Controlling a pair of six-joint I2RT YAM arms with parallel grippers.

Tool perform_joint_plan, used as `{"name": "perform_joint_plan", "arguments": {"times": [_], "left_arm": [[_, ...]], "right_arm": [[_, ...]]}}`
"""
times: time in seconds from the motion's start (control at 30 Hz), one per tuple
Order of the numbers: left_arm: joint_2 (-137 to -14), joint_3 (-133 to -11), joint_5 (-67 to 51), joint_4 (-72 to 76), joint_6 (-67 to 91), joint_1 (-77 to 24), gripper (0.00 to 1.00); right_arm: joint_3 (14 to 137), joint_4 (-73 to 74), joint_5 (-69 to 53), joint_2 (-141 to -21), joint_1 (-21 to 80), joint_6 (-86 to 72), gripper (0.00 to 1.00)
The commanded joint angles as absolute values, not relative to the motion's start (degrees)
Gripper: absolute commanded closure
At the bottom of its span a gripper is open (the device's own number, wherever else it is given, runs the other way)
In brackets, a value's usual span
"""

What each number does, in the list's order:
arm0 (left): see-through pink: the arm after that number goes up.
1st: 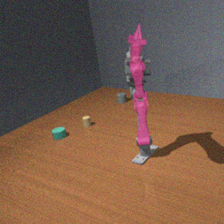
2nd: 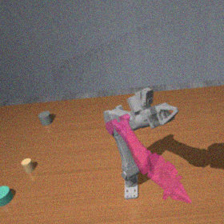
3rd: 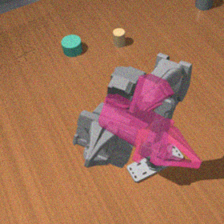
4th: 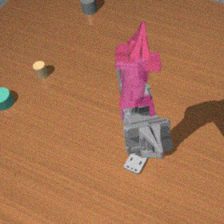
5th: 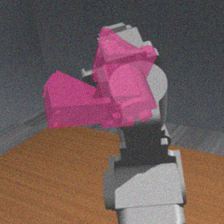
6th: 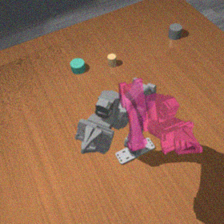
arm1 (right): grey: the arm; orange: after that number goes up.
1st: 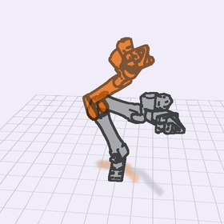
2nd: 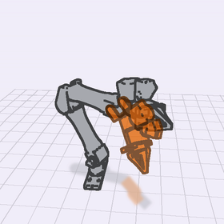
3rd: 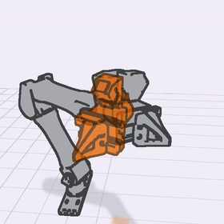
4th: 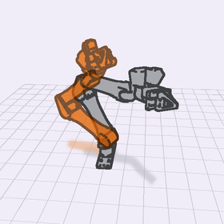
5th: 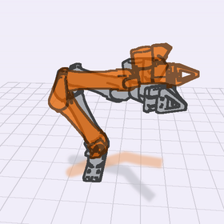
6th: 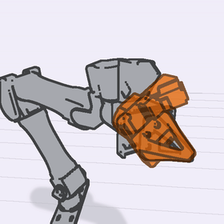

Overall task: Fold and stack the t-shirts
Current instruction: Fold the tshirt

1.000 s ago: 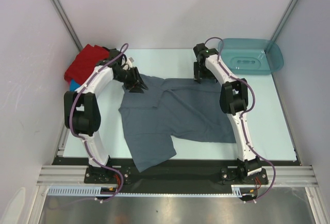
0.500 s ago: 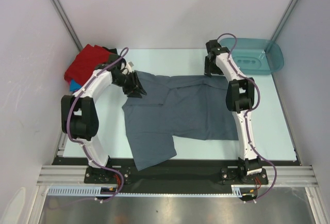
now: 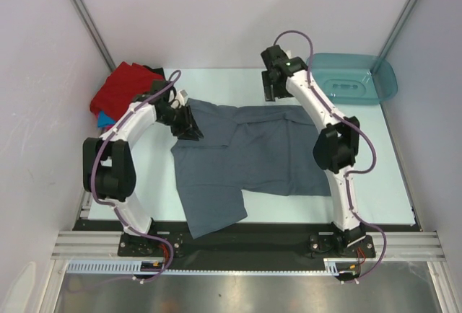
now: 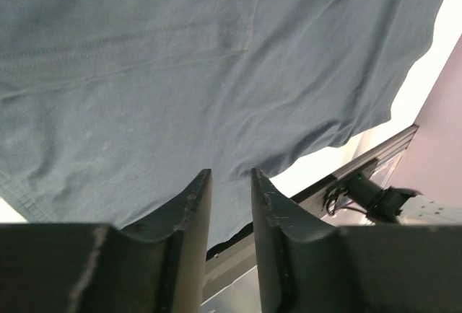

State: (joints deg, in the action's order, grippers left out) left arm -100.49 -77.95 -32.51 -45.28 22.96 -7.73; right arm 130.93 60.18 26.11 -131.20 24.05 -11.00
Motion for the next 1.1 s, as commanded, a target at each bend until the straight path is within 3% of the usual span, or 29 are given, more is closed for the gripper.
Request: {"name": "perform_joint_plan", "arguments": {"times": [0.0,0.13,0.3,0.37,0.5,0.63,0.7,0.77,0.93,1.0,1.07], "left_arm": [[-96.07,-75.68,-32.34,-44.47,19.26,-8.17,0.69],[-93.44,-72.69,-30.77,-46.66,17.32,-8.09,0.69],[-88.60,-66.73,-31.02,-49.64,14.60,-8.17,0.66],[-85.97,-64.70,-31.99,-51.32,14.33,-8.17,0.61],[-81.92,-57.06,-35.15,-53.87,14.33,-7.91,0.63],[-77.79,-53.01,-33.38,-52.31,16.34,-5.89,0.44],[-74.99,-50.37,-34.89,-47.92,20.80,-5.01,0.46],[-72.17,-50.36,-30.69,-47.37,23.72,-5.01,0.31],[-64.78,-48.26,-26.63,-45.44,31.55,-5.01,0.07],[-64.78,-46.16,-27.33,-46.40,32.60,-5.01,0.00],[-63.73,-44.66,-29.08,-46.06,33.13,-5.10,0.00]], "right_arm": [[130.18,71.00,33.04,-122.98,21.01,-16.67,0.00],[117.54,73.74,28.41,-114.11,17.50,-19.33,0.00],[101.54,74.53,10.75,-100.66,12.67,-21.44,0.00],[98.89,77.68,6.71,-95.21,7.58,-23.89,0.00],[88.63,77.87,-4.72,-87.38,-2.88,-24.52,0.00],[83.16,78.58,-10.19,-83.06,-6.77,-24.61,0.00],[81.05,78.40,-10.20,-81.48,-6.94,-24.70,0.00],[77.79,77.96,-10.45,-80.43,-7.38,-24.43,0.00],[71.03,74.71,-10.37,-76.47,-8.52,-23.83,0.00],[68.82,73.83,-11.77,-76.20,-10.01,-22.94,0.00],[68.03,73.57,-12.74,-75.94,-10.46,-21.45,0.00]]}}
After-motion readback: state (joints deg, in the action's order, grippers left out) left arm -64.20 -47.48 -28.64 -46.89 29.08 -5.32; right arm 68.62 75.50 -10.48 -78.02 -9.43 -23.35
